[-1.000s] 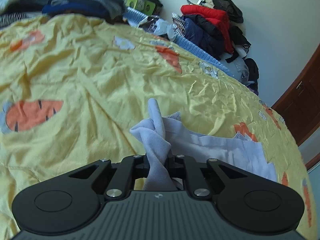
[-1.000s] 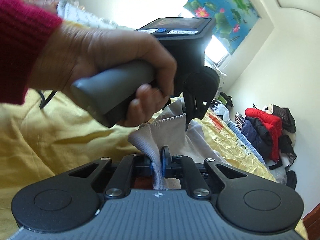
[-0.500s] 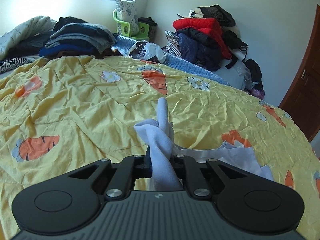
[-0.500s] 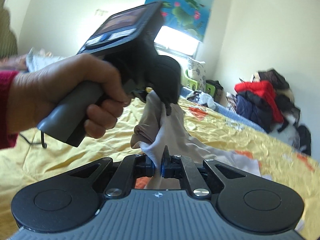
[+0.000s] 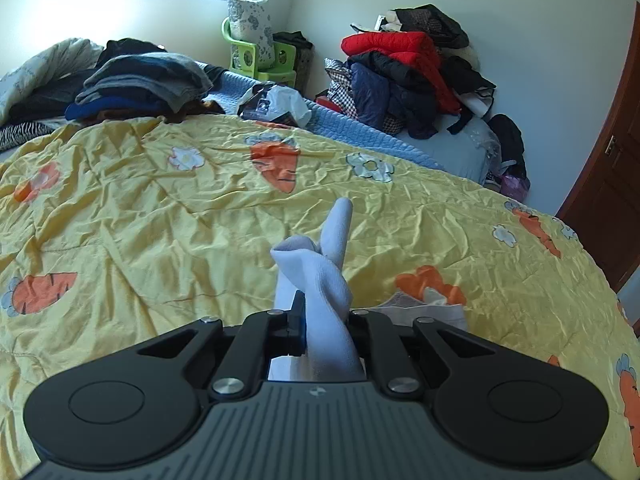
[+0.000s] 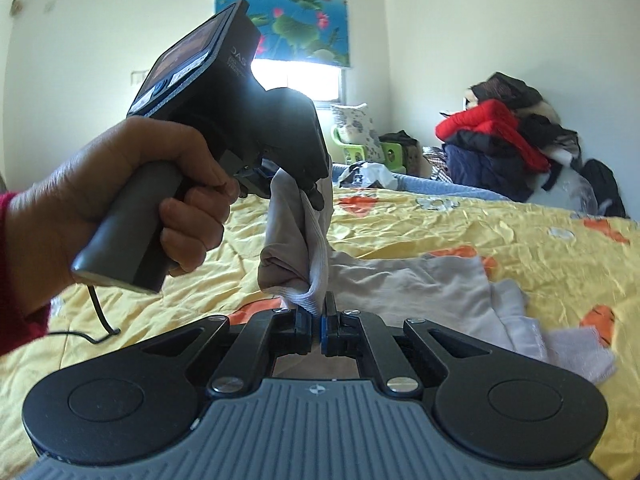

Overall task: Fold small clothes
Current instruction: 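Lift the folded lavender top with both tools and fold it over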

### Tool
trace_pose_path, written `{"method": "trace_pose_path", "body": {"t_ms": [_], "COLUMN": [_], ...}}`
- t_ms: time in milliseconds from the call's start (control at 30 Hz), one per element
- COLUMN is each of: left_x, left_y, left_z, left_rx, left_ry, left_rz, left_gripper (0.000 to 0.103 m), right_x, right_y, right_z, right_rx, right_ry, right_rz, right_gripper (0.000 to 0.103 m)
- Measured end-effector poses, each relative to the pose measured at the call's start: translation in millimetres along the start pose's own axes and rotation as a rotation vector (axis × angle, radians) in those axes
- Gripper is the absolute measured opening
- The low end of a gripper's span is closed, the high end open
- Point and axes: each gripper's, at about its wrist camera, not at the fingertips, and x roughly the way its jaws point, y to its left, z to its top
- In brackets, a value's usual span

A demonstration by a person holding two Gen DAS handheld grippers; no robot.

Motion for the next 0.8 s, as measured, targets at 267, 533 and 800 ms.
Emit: {"method": "trace_pose_path", "body": {"t_ms": [267,533,800], "left_x": [10.3,29.0,52.4], "left_y": [-40.8,-88.5,-126.9], "left_z": [-4.1,-12.9,-27.4], "left_rx": [0.041,0.123,0.199], "left_ry": [0.022,0.050,0.085], "left_rz": [-0.012,-0.018,0.000], "left_gripper": [0.010,0.010,0.010], "right_x": [-16.9,-27.3,-28.0], "right_y": [-33.8,-72.2,-105.6], "right_z": [-4.5,-12.6,-28.6], "right_rx": [0.100,0.216,0.336], "right_ry": [-0.016,-0.013,0.003], "right_rz": [-0.026,-0.057,-0.072], "right_gripper": [0.006,0.006,0.006]}}
